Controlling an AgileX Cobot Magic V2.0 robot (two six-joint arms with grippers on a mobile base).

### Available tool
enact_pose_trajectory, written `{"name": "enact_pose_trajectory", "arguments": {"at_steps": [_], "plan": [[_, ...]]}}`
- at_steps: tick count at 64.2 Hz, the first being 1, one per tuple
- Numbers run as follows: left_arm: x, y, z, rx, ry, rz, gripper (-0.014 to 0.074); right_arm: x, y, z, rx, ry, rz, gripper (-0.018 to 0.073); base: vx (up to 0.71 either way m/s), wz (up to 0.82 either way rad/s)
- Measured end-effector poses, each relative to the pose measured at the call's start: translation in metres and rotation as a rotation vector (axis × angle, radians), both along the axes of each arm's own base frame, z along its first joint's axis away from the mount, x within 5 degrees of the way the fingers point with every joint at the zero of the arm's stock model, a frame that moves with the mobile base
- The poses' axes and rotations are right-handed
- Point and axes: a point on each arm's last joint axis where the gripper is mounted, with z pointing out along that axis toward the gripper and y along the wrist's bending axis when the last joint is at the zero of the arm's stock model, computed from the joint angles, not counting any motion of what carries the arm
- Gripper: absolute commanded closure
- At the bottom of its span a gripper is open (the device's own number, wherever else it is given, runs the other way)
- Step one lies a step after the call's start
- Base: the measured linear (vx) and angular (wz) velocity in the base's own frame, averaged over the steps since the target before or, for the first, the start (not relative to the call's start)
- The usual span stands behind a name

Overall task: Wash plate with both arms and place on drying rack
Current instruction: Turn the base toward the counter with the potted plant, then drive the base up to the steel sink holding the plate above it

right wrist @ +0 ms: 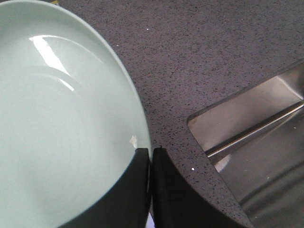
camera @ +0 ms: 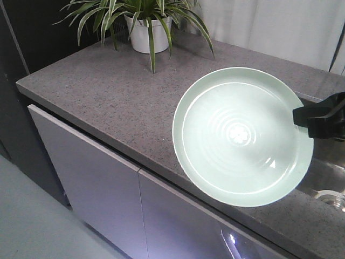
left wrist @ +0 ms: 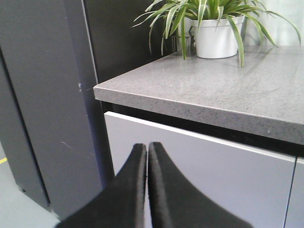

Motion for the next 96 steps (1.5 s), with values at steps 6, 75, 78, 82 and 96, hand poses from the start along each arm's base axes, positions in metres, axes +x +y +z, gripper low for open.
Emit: {"name": "enact_pose_trajectory", "arguments": {"at_steps": [6, 75, 78, 82, 96], "plan": [[0.0000, 0.0000, 0.0000, 0.000, 0.000, 0.000, 0.0603, 0.0000, 0.0000, 0.0000, 0.000, 0.000, 0.000, 0.0566, 0.04, -0.16], [0.0000, 0.0000, 0.0000, 0.000, 0.000, 0.000, 0.0603, 0.0000, 0.0000, 0.0000, 0.000, 0.000, 0.000, 0.0566, 0.03, -0.13], [0.0000, 0.0000, 0.0000, 0.000, 0.000, 0.000, 0.0603, 0.0000, 0.0000, 0.0000, 0.000, 0.000, 0.000, 0.0566, 0.03, -0.13], [0.0000, 0.0000, 0.0000, 0.000, 0.000, 0.000, 0.0603, 0.0000, 0.0000, 0.0000, 0.000, 0.000, 0.000, 0.0566, 0.04, -0.14], [0.0000, 0.0000, 0.0000, 0.000, 0.000, 0.000, 0.0603, 0.0000, 0.0000, 0.0000, 0.000, 0.000, 0.000, 0.0566, 0.04, -0.15]]}}
